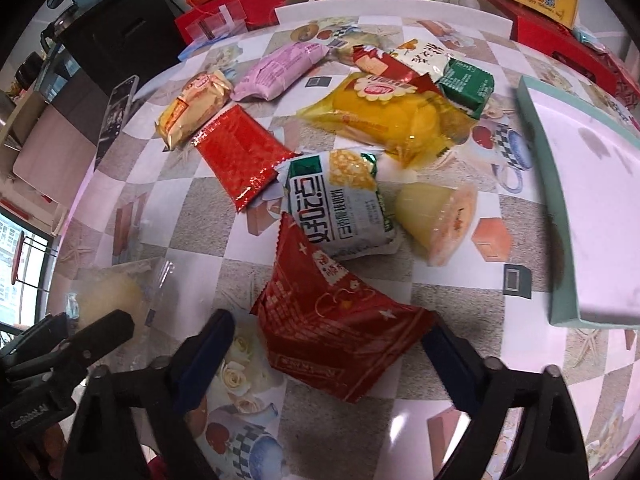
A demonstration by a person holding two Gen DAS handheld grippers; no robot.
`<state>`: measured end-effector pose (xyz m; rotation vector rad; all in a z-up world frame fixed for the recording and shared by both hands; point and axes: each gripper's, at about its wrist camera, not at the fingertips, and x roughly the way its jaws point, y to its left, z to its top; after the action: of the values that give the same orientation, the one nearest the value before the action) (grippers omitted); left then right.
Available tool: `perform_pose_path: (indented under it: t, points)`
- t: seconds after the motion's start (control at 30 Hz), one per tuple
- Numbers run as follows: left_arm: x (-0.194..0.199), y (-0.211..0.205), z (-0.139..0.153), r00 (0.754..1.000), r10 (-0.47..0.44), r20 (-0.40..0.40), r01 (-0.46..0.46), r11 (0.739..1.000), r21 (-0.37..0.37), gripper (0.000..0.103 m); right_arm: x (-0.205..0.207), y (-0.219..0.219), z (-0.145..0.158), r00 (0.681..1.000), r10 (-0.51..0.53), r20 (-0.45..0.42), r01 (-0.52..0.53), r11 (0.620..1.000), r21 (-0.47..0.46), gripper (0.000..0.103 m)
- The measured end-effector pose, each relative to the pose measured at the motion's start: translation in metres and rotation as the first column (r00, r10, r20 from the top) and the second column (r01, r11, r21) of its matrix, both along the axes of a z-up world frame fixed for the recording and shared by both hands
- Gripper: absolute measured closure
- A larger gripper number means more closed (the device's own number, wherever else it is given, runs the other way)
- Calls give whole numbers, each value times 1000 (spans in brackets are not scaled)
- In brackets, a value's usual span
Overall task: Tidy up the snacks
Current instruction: 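Reach the right gripper to the red snack bag and close on it, then carry the bun with the left gripper while the right gripper carries the red bag to the tray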
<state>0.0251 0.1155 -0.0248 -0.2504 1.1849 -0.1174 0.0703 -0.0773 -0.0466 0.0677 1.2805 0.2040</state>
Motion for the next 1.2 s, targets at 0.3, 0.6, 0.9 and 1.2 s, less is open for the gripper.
perform_pose_path:
  t: [0.3, 0.6, 0.9, 1.2]
  points:
    - [4, 0, -5, 1000, -2, -4, 2, 1000, -4, 38, 2, 2, -3, 1000, -8, -5, 8, 1000, 8, 33]
    - [8, -4, -5, 1000, -12, -9, 12, 1000, 0, 38, -3, -7, 7, 1000, -17, 9, 17, 1000, 18, 46]
    - [10, -12, 11, 1000, -24, 17, 24, 999, 21, 38, -10, -20, 41, 995, -35, 89, 30, 998, 50, 47]
    - [29, -36, 49, 994, -74, 85, 69, 996, 61, 38, 3, -46, 80, 979, -101, 176, 97, 995, 34, 47]
